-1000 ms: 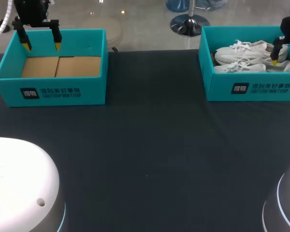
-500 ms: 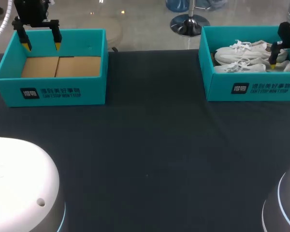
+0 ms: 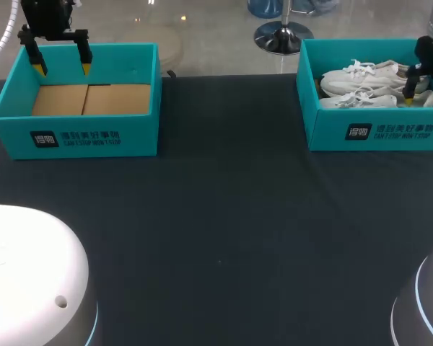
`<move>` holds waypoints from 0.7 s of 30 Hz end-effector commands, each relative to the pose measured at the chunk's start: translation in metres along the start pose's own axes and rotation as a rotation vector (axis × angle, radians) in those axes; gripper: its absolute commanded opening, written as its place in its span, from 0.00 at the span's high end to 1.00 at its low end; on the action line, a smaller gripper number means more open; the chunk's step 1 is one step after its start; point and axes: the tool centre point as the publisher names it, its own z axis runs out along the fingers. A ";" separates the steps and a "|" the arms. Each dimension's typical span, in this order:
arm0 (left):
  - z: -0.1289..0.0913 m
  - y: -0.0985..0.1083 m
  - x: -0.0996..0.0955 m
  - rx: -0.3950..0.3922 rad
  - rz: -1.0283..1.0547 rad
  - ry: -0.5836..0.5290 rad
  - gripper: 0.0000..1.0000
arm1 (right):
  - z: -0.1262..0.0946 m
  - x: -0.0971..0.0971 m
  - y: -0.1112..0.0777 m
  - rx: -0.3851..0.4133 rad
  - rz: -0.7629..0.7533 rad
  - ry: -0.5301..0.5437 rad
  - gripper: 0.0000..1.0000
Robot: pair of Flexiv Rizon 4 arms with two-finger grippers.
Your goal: Take the shoe out of the shoebox, open the shoe tongue, remove and reinsert the insole, then place the shoe into the shoebox
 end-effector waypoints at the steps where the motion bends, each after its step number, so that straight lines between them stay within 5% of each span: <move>1: 0.000 0.000 0.000 0.000 0.000 0.000 0.00 | 0.001 -0.001 0.001 -0.001 0.004 -0.001 1.00; 21: 0.000 0.000 0.000 0.000 0.000 0.000 0.00 | -0.001 -0.011 -0.004 -0.016 0.041 -0.019 1.00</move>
